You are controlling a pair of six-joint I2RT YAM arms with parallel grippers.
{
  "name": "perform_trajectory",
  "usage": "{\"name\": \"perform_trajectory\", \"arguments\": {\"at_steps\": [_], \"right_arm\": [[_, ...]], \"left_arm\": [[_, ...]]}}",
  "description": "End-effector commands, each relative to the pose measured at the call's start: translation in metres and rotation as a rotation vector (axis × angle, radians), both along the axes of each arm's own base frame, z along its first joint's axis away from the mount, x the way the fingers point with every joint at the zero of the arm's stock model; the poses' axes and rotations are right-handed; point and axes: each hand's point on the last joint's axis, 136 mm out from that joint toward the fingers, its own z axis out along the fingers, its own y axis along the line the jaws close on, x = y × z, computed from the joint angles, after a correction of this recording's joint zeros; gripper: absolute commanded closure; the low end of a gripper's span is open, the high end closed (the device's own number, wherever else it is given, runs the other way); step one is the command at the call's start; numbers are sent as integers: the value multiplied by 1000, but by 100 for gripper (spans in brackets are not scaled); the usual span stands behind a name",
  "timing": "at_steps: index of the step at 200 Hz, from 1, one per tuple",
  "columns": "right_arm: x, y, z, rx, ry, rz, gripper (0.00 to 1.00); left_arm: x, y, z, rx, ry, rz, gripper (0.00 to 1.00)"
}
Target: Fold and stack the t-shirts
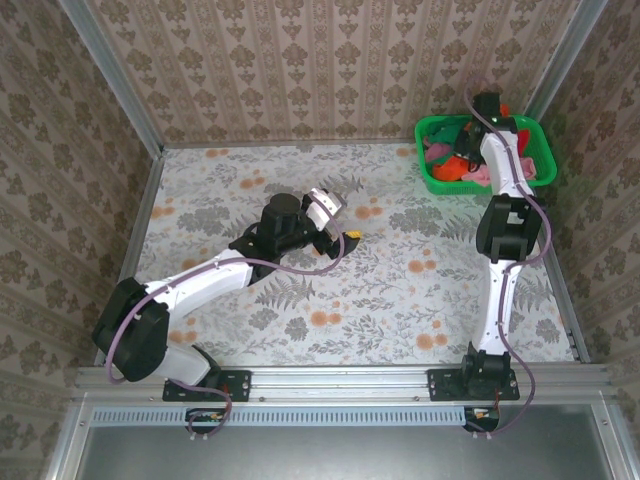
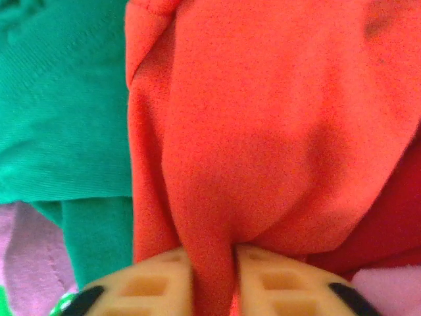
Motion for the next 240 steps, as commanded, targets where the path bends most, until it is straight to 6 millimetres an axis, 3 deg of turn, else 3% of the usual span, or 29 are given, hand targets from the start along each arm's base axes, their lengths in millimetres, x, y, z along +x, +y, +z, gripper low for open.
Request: {"name": "perform_trajectory", "arguments": {"at_steps": [1, 43, 93, 146, 210, 240], "right_arm": [[-7, 3, 14, -4, 0, -16, 100], [-10, 7, 73, -37, -132, -18, 100], [-16, 26, 177, -63, -412, -1, 100], [-39, 43, 269, -88, -625, 19, 100], [-71, 77, 363, -42, -839, 128, 100], [-81, 110, 386, 19, -880, 251, 100]], "left_arm": [[2, 0, 14, -31, -21, 12, 0], [2, 5, 15, -28, -36, 20, 0], [3, 14, 16, -31, -36, 41, 0], [6, 31, 12, -75, 7, 110, 0], [7, 43, 7, -81, 29, 146, 0], [11, 56, 2, -97, 46, 193, 0]]}}
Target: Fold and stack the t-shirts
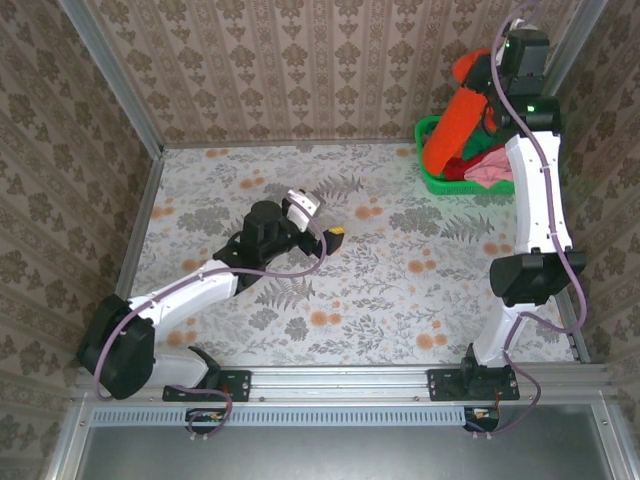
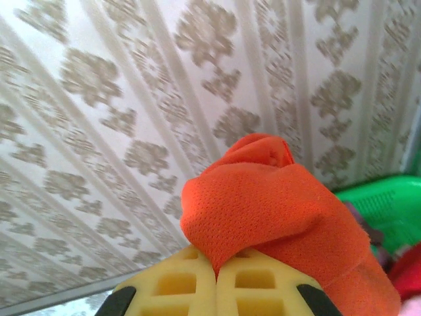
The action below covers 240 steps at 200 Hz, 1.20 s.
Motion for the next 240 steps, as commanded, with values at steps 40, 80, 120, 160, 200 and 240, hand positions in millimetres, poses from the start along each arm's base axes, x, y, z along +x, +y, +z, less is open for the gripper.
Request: {"name": "perform_trajectory", "arguments": {"at_steps": [40, 80, 120, 160, 200, 240], "right_arm": [[-28, 109, 44, -98, -93, 329, 100], [-36, 194, -18, -176, 45, 514, 100], [-64, 276, -119, -192, 242, 629, 85], [-98, 301, -162, -29, 321, 643, 38], [-106, 250, -201, 87, 410, 469, 30], [-127, 227, -244, 118, 529, 382, 29]], "left_arm": [[20, 56, -11, -38, 42, 185, 0], [26, 113, -18, -36, 119, 403, 0], [12, 172, -34, -121, 234, 665, 0], [1, 210, -39, -75, 286, 831, 0], [13, 201, -49, 25, 388, 833, 0], [44, 151, -63, 100, 535, 736, 0]]}}
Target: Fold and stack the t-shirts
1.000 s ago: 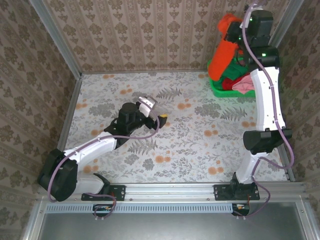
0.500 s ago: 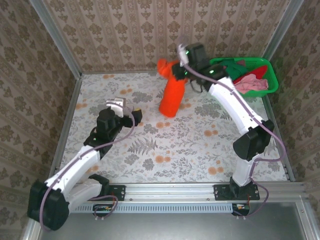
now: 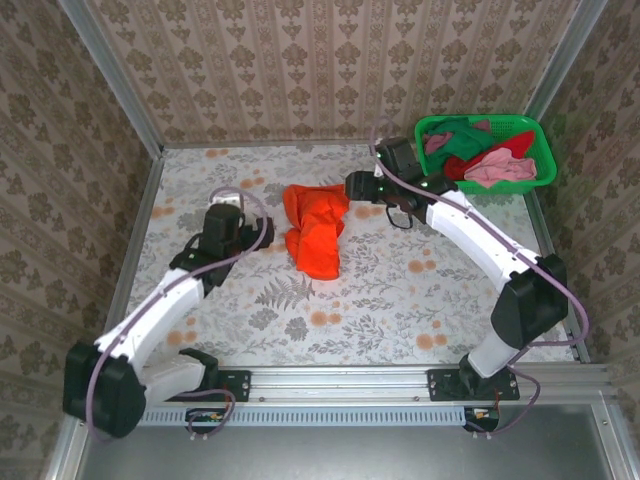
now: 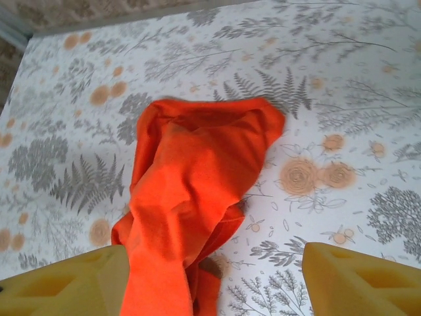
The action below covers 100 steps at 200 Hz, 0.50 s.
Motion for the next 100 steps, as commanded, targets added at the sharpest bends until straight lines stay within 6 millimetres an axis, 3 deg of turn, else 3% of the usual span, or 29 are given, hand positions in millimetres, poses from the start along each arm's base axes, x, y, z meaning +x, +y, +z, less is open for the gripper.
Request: {"name": "perform_trajectory", "arguments": {"at_steps": [1, 59, 100], "right_arm": [[-14, -7, -17, 30, 50, -77, 29], [-46, -44, -73, -6, 142, -171, 29], [-54, -67, -95, 68, 203, -225, 30]], "left_arm": [[10, -33, -8, -6, 111, -71, 0], [52, -142, -38, 111, 334, -291, 0], [69, -196, -63, 279, 424, -372, 0]]}}
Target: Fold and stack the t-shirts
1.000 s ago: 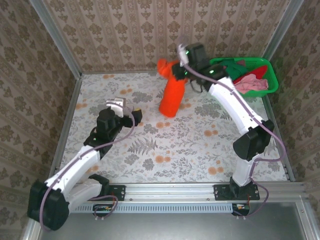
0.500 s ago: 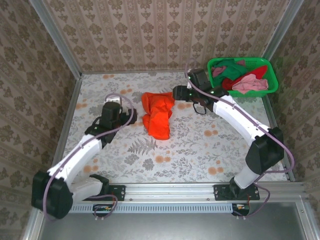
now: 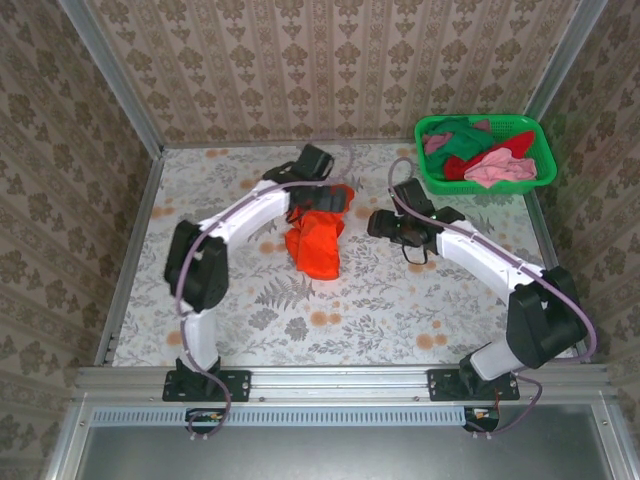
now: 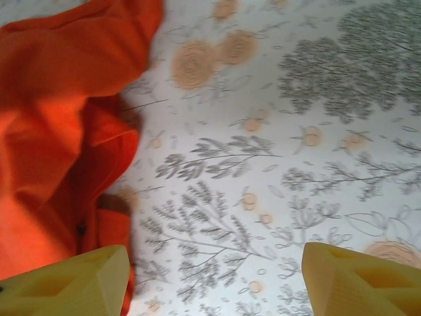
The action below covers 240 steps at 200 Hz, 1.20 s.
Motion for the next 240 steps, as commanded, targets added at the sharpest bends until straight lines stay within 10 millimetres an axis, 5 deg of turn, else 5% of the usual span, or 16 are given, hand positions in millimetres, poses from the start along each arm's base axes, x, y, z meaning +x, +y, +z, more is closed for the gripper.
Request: {"name": "perform_trajectory", "arguments": {"at_steps": [1, 16, 40, 58, 90, 119, 191, 210, 240], "right_arm": [[1, -7, 8, 72, -26, -39, 29], [-3, -10, 4, 80, -13, -24, 30], [-5, -9, 0, 94, -6, 37, 29], [-6, -3, -2, 96, -7, 99, 29], [-7, 10, -2, 119, -11, 199, 28], [-5, 19, -5, 152, -26, 242, 28], [20, 23, 5, 201, -94, 205, 28], [27, 22, 10, 205, -115, 190, 27], [35, 20, 16, 227, -134, 150, 27]], "left_arm": [[-17, -5, -26, 168, 111, -77, 0], [-13, -13, -42, 232, 150, -87, 2], [-7, -14, -54, 281, 186, -61, 22], [-5, -13, -63, 295, 193, -41, 42], [-5, -8, -58, 287, 195, 13, 100], [4, 3, -17, 232, 105, 96, 100], [42, -14, 148, -347, -146, 297, 100], [36, 2, 156, -340, -146, 340, 100], [21, 48, 142, -372, -172, 476, 100]]}}
